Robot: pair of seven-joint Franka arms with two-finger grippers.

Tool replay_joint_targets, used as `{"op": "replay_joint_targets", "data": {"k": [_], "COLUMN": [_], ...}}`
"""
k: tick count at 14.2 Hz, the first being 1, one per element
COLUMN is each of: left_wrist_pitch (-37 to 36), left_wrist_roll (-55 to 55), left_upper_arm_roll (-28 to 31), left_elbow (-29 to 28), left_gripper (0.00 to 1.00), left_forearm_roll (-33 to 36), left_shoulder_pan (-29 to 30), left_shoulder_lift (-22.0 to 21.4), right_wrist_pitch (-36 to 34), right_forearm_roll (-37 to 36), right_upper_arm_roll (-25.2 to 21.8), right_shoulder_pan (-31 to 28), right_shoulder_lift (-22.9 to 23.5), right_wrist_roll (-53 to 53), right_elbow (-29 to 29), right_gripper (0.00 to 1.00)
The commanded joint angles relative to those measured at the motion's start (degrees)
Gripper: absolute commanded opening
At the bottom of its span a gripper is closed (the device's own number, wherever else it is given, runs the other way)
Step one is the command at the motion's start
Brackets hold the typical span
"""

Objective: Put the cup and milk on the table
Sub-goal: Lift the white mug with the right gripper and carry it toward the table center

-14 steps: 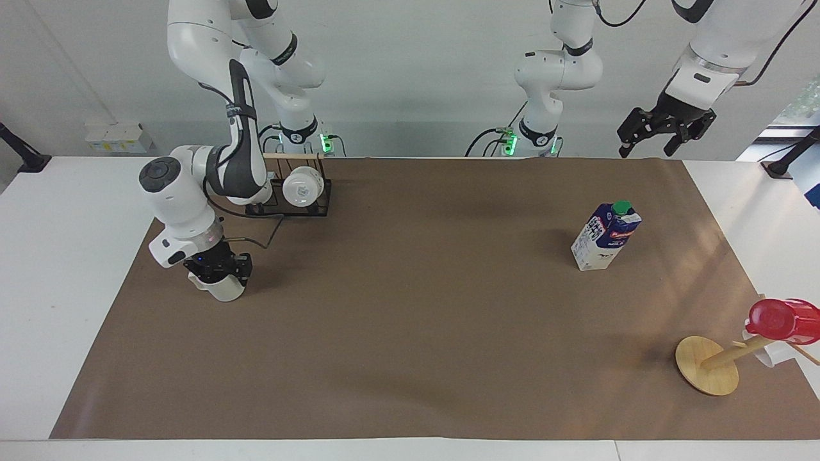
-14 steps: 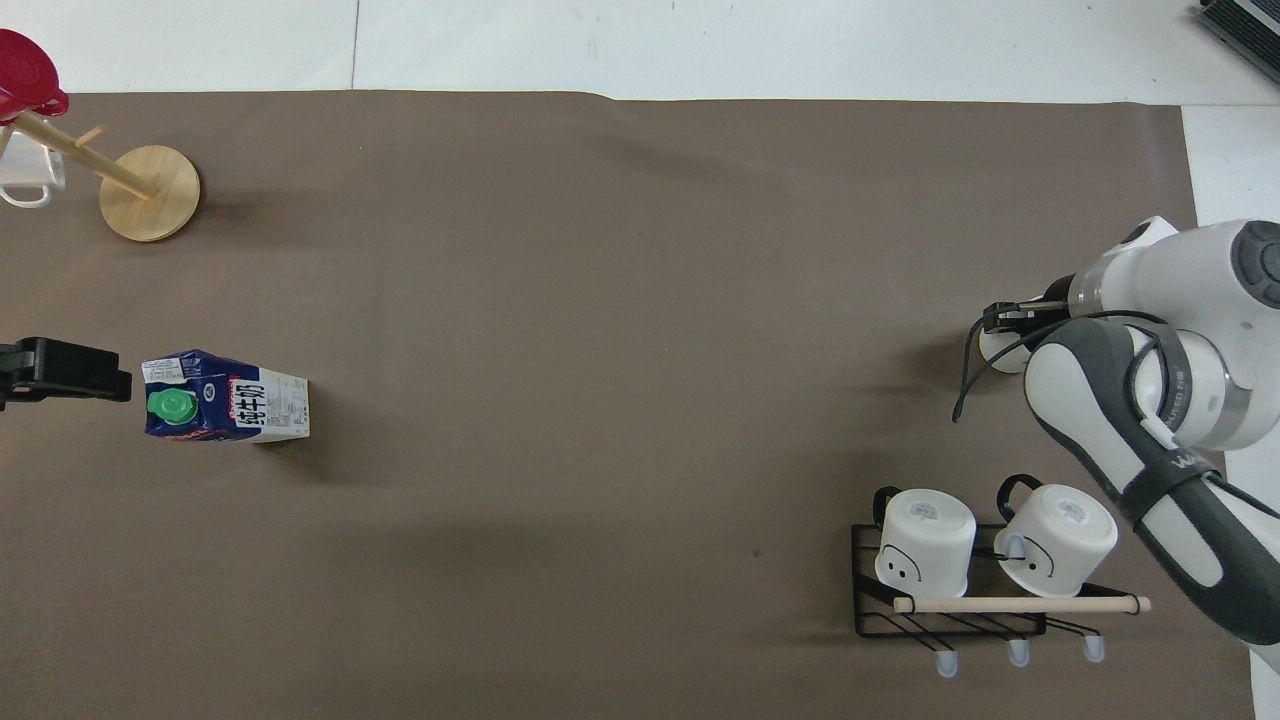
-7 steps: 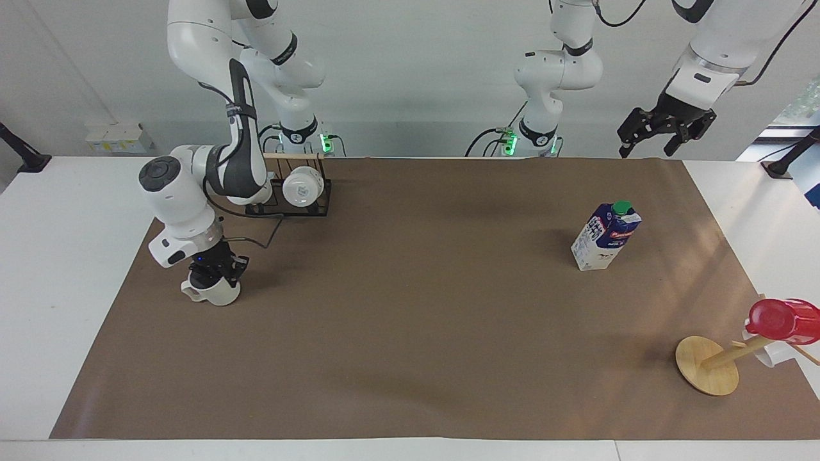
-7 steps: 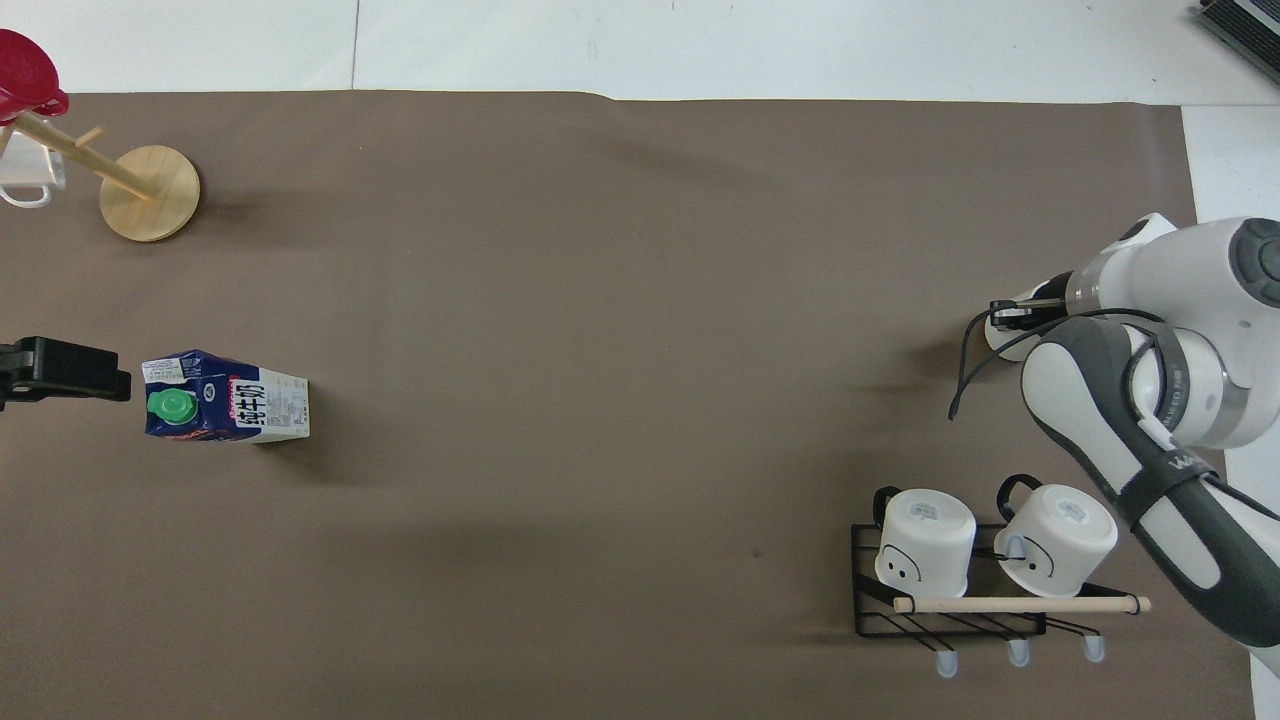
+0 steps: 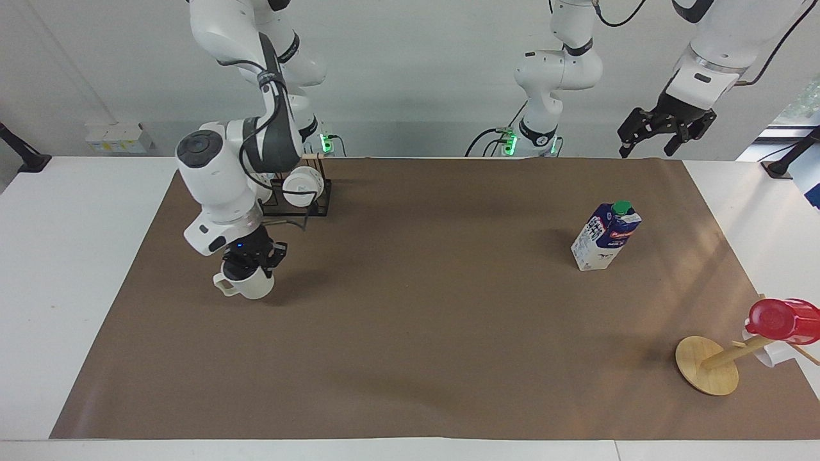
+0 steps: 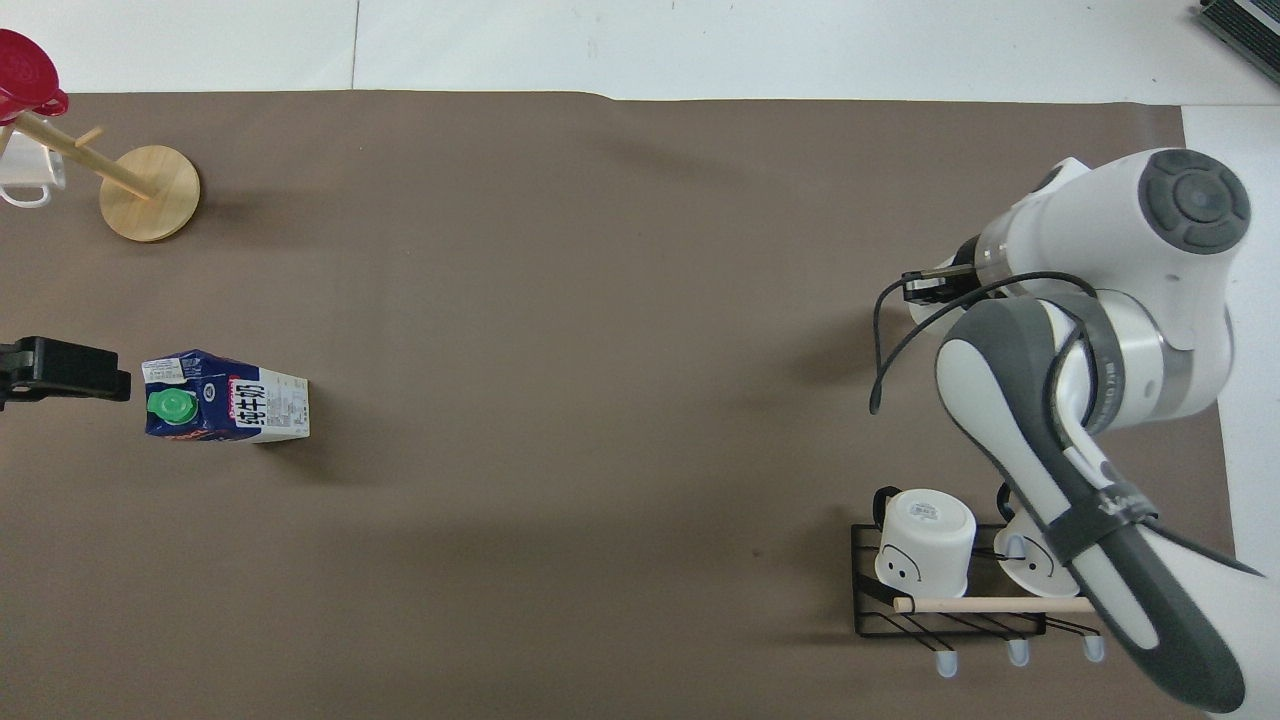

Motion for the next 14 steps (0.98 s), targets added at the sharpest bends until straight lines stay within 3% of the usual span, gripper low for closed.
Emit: {"op": "replay_joint_targets", "data": {"k": [1,9,14], "left_wrist_pitch": [-0.51,3.62,10.99], "left_wrist_roll": [-0.45,0.17,0.35], "left_upper_arm_roll": [0.07,0.16,0.16], "left_elbow": [0.73,-5.94,-13.84], "left_gripper": [1.00,1.00,1.00], "left_forearm_roll": [0.89,0.98,1.42], "left_shoulder_pan": [-0.02,-0.02,-0.02], "left_shoulder_lift": [0.35,-2.55,-4.75], "right_wrist_pitch": [-1.05,-3.24,-7.55], "right_forearm_roll": [-4.05,-5.91,-9.52], "right_upper_arm_roll": [0.08,0.25,0.25], "right_shoulder_pan": [5.56,18.30,27.35], "right_shoulder_lift": [0.65,3.11,9.61], "right_wrist_roll": [8.66,25.90,41.99], "right_elbow": [2.94,7.44,13.13], "right_gripper": [0.00,0.00,0.00]}}
